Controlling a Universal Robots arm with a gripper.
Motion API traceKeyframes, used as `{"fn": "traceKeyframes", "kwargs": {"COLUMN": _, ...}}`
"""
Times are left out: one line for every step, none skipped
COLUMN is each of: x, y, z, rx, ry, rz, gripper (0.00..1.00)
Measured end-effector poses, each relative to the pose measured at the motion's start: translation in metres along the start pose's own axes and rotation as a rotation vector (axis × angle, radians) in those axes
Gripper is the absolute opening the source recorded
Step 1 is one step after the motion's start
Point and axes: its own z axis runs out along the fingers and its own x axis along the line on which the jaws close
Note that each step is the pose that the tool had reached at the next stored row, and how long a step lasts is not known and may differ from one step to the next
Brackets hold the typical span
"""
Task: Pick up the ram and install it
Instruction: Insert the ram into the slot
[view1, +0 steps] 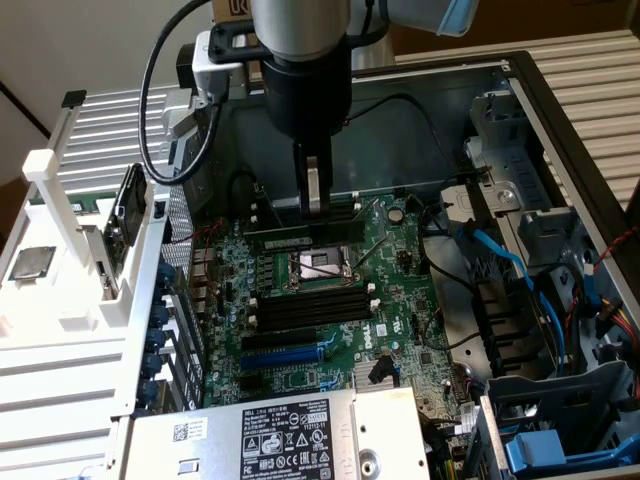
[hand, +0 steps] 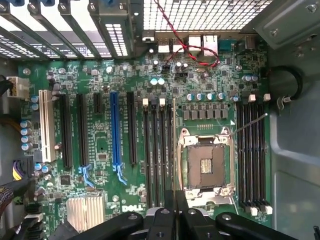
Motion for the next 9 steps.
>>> {"fn": "traceKeyframes", "kwargs": {"x": 0.001, "y": -0.0001, "z": 0.0003, "rx": 0.0, "ry": 0.0, "rz": 0.0, "gripper": 0.12}}
{"fn": "traceKeyframes", "kwargs": {"x": 0.0018, "y": -0.0001, "z": 0.0005, "rx": 0.0001, "ry": -0.0001, "rz": 0.0, "gripper": 0.12}}
{"fn": "traceKeyframes", "kwargs": {"x": 0.0026, "y": -0.0001, "z": 0.0006, "rx": 0.0, "ry": 0.0, "rz": 0.0, "gripper": 0.12}}
{"fn": "traceKeyframes", "kwargs": {"x": 0.0035, "y": -0.0002, "z": 0.0008, "rx": 0.0001, "ry": 0.0, "rz": 0.0, "gripper": 0.12}}
{"fn": "traceKeyframes", "kwargs": {"x": 0.0045, "y": -0.0003, "z": 0.0009, "rx": 0.0, "ry": 0.0, "rz": 0.0, "gripper": 0.12}}
{"fn": "traceKeyframes", "kwargs": {"x": 0.0056, "y": -0.0003, "z": 0.001, "rx": 0.0001, "ry": -0.0001, "rz": 0.0, "gripper": 0.12}}
{"fn": "traceKeyframes", "kwargs": {"x": 0.0075, "y": -0.0004, "z": 0.0015, "rx": 0.0, "ry": 0.0, "rz": 0.0, "gripper": 0.12}}
{"fn": "traceKeyframes", "kwargs": {"x": 0.0079, "y": -0.0005, "z": 0.0019, "rx": 0.0001, "ry": -0.0002, "rz": 0.0, "gripper": 0.12}}
{"fn": "traceKeyframes", "kwargs": {"x": 0.008, "y": -0.0006, "z": 0.0024, "rx": 0.0002, "ry": 0.0003, "rz": 0.0, "gripper": 0.12}}
